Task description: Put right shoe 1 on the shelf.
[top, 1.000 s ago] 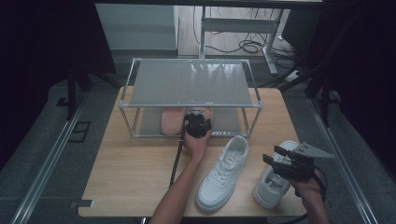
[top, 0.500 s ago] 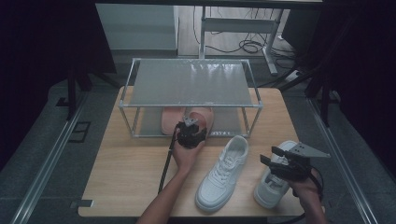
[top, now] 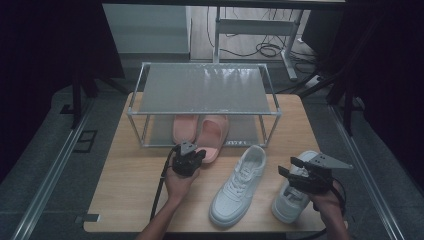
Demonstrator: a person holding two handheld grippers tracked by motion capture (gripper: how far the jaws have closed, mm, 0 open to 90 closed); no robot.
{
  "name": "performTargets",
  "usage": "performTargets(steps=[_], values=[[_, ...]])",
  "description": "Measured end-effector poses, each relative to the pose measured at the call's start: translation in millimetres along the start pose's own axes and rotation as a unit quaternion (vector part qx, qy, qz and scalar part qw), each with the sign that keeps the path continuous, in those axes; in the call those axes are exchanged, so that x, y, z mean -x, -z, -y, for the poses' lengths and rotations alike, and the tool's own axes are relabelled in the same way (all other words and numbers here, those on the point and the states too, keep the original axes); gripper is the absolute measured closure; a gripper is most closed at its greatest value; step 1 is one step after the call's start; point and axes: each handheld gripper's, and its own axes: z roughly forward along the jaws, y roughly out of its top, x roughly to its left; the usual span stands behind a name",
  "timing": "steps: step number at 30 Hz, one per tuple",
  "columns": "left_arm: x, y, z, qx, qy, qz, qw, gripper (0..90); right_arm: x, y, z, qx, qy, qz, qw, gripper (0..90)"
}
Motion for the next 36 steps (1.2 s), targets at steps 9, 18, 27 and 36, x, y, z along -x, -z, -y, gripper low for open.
performTargets(steps=[9,18,27,36], values=[[-8.5,10.3,13.0,-0.025,-0.024,0.003,0.9994,90.0,-0.6,-1.3,0.4,-0.004,0.0,0.0,1.0,38.1],[-4.2,-7.1,13.1,-0.05,-0.045,0.009,0.9977,90.0,-1.3,-2.8,0.8,-0.005,0.003,-0.001,1.0,38.0],[0.3,-23.9,8.2,-0.062,-0.047,0.016,0.9968,90.0,0.1,-2.0,0.9,-0.003,0.0,0.001,1.0,38.1],[5.8,-40.9,-1.9,-0.066,-0.044,0.008,0.9968,90.0,0.2,-1.5,0.9,-0.002,-0.001,0.002,1.0,38.1]])
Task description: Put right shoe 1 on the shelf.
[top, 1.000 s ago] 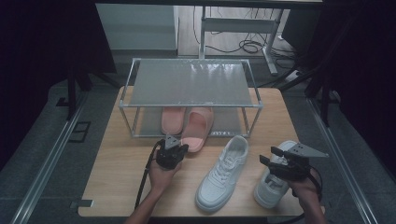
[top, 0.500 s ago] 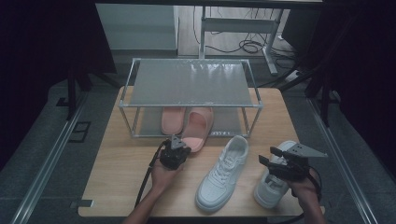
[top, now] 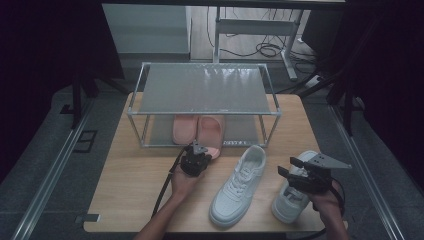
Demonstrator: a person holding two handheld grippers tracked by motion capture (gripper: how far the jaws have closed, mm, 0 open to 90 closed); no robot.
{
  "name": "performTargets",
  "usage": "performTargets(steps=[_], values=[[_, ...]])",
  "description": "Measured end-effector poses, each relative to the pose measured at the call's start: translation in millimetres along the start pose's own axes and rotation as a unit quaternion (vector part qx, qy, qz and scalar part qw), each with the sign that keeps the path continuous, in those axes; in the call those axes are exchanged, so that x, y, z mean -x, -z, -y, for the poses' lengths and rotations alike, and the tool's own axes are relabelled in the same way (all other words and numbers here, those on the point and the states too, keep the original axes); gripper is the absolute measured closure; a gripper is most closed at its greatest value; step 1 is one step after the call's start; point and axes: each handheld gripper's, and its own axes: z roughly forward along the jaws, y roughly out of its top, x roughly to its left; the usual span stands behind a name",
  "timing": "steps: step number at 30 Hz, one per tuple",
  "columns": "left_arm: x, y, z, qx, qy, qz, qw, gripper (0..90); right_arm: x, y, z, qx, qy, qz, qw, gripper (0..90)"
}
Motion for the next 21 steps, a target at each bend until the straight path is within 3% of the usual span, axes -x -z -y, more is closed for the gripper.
performTargets(steps=[14,21], values=[[-16.5,-16.0,-11.5,0.01,0.036,-0.007,0.9993,90.0,0.5,0.1,0.1,0.0,0.001,0.001,1.0,38.2],[-22.7,-20.0,-17.0,0.001,0.039,-0.017,0.9991,90.0,0.3,-0.8,0.4,-0.001,0.001,-0.001,1.0,38.2]])
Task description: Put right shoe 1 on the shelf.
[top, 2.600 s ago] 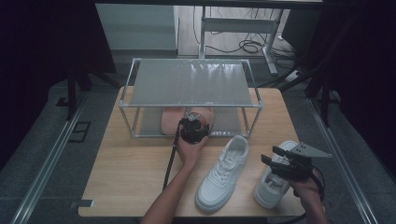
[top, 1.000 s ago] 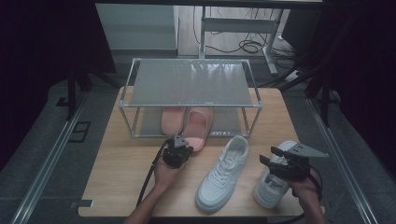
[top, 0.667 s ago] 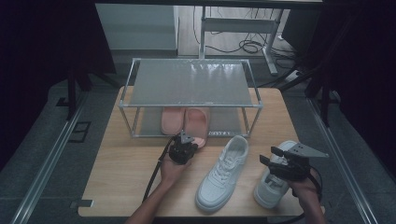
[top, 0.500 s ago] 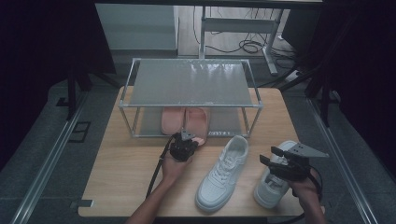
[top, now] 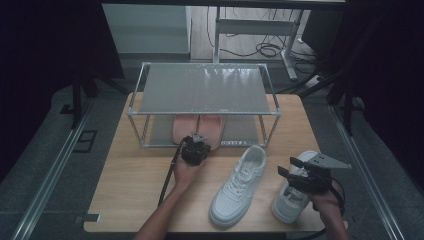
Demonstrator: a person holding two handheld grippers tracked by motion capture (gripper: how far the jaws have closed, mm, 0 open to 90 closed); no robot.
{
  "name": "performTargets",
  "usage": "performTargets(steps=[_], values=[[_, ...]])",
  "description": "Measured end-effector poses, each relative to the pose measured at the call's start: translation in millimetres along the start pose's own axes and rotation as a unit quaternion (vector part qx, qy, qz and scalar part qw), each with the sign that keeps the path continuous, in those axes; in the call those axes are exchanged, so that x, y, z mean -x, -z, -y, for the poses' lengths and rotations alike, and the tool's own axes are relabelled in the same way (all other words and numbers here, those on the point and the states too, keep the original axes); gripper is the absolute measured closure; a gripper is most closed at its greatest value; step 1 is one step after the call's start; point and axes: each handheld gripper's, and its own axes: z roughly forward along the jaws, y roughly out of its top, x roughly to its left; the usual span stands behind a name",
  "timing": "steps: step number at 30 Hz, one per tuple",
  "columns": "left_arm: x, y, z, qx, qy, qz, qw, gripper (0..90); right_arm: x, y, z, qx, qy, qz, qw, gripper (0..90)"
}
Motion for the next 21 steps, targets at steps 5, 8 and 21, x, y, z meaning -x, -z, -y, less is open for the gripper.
performTargets(steps=[5,8,21], values=[[-2.8,-3.8,-2.7,0.001,0.006,-0.005,1.0,90.0,0.5,0.5,0.1,-0.001,-0.001,0.001,1.0,38.2],[-5.7,-6.5,-3.2,0.005,0.012,-0.006,0.9999,90.0,0.3,0.2,0.1,-0.001,0.0,0.0,1.0,38.1],[-14.2,-20.2,-10.7,0.006,0.033,-0.007,0.9994,90.0,0.9,-0.6,0.7,-0.001,0.0,0.001,1.0,38.2]])
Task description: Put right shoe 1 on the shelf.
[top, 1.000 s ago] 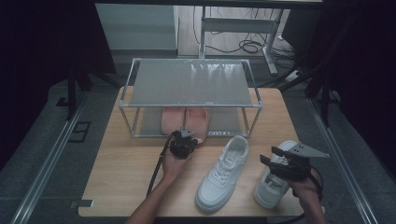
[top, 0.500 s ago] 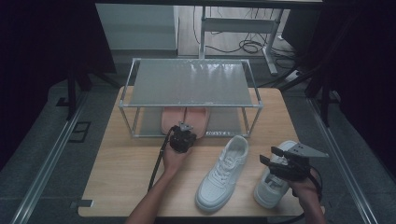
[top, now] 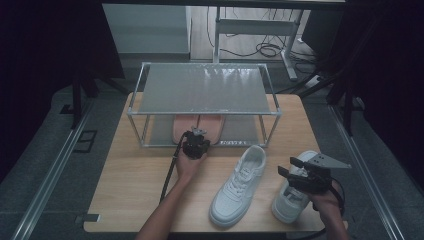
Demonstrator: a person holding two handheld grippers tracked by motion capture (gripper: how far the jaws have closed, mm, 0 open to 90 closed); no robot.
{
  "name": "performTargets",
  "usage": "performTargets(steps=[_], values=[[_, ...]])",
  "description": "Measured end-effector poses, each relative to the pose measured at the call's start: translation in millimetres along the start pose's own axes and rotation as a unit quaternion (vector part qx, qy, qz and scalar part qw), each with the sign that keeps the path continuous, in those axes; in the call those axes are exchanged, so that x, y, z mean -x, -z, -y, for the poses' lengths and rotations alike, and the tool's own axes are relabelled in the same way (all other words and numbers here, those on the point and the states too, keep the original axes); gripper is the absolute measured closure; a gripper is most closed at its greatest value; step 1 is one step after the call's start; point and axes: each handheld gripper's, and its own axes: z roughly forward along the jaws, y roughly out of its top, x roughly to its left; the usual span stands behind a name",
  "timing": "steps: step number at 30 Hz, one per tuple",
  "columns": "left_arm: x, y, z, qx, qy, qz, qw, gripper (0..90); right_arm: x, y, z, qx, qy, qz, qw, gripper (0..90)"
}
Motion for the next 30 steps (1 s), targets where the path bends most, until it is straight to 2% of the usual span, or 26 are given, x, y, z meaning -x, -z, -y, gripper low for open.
performTargets(steps=[2,11,16,23,29,30], values=[[-1.7,-2.1,0.2,0.002,0.006,0.001,1.0,90.0,0.0,0.2,0.0,0.002,0.0,0.0,1.0,38.2],[-2.2,-5.3,-0.6,0.006,0.012,-0.003,0.9999,89.2,-0.1,-0.3,0.1,0.0,0.0,-0.001,1.0,38.2],[-3.1,-5.9,-0.4,0.008,0.015,0.002,0.9999,88.4,0.1,-0.2,0.1,0.0,-0.001,-0.001,1.0,38.2],[-3.1,-4.4,0.4,0.004,0.008,0.003,1.0,85.5,0.3,0.1,-0.1,0.0,0.0,-0.001,1.0,38.2],[-9.2,6.3,3.8,0.006,-0.002,0.009,0.9999,81.1,1.0,1.2,-0.2,0.002,-0.002,0.0,1.0,38.2],[-11.2,11.3,4.7,0.004,-0.002,0.017,0.9998,79.7,0.4,0.7,-0.3,0.002,-0.001,0.0,1.0,38.2]])
